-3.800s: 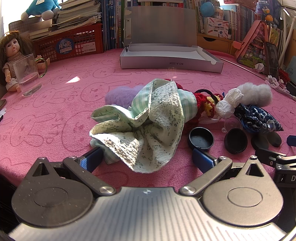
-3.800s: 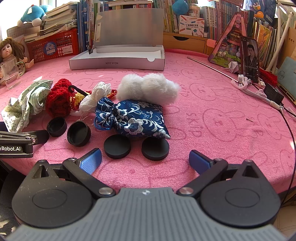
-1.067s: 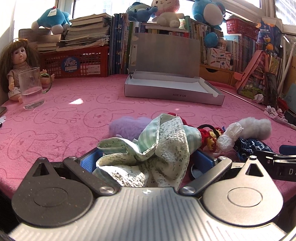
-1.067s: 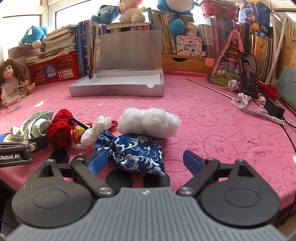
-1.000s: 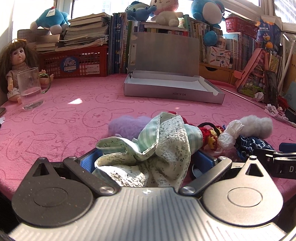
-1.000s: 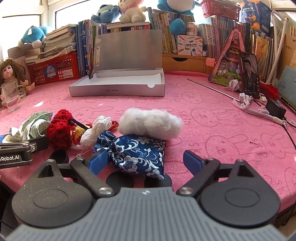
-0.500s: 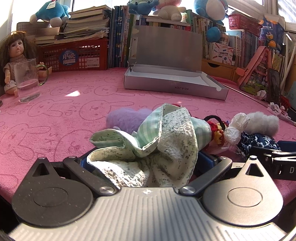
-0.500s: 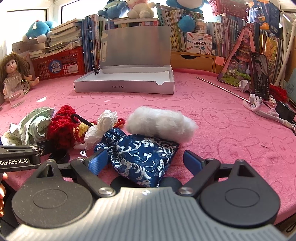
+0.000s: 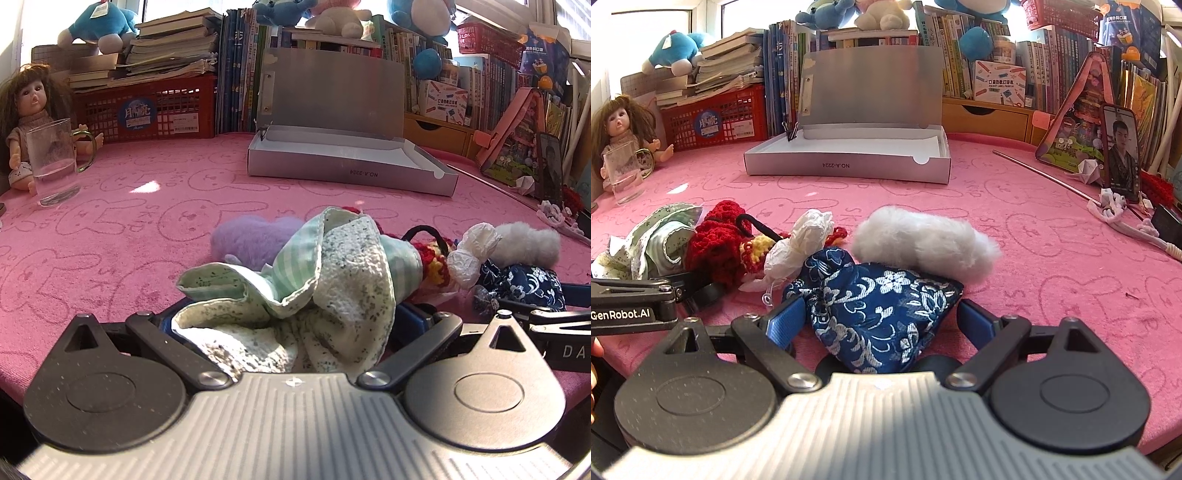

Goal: Organize objects
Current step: 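Grasp the green floral cloth with the left tool while the right tool grasps the blue floral pouch, then carry the cloth with the left tool while the right tool carries the pouch toward the silver box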

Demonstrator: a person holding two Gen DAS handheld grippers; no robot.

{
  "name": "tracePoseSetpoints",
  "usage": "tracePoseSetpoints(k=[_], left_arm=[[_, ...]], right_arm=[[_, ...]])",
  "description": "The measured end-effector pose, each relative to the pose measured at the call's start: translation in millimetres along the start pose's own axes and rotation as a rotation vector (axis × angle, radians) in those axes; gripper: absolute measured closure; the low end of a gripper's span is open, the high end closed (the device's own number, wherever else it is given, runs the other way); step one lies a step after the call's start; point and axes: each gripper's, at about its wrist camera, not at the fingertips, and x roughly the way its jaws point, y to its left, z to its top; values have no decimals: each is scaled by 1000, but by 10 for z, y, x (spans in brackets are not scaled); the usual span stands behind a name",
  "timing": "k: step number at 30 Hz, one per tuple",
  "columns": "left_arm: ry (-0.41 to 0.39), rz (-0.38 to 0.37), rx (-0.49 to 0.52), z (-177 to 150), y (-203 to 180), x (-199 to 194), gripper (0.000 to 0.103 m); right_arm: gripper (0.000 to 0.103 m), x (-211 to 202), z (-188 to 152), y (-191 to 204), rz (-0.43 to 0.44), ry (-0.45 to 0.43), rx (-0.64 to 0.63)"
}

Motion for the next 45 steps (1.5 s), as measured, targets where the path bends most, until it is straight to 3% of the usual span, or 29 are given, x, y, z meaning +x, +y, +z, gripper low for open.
tracePoseSetpoints(k=[10, 13, 19, 32, 39, 45], left_arm=[[-46, -35, -28, 93, 87, -147, 39], [-70, -43, -33, 157, 99, -235, 44], [-98, -97, -74, 266, 162, -344, 53], [-152, -106, -123, 470, 300, -420, 53], [-177, -156, -128, 520, 319, -447, 52], [-159, -154, -116, 469, 296, -408, 52]], right_arm=[[13, 1, -5, -15, 27, 3, 17], [19, -43, 18, -21, 42, -10, 30], [43, -159, 91, -30, 54, -39, 42], [66, -268, 204, 16, 55, -87, 5], [77, -290, 293, -29, 58, -110, 35], [78, -280, 286, -44, 44, -111, 32]])
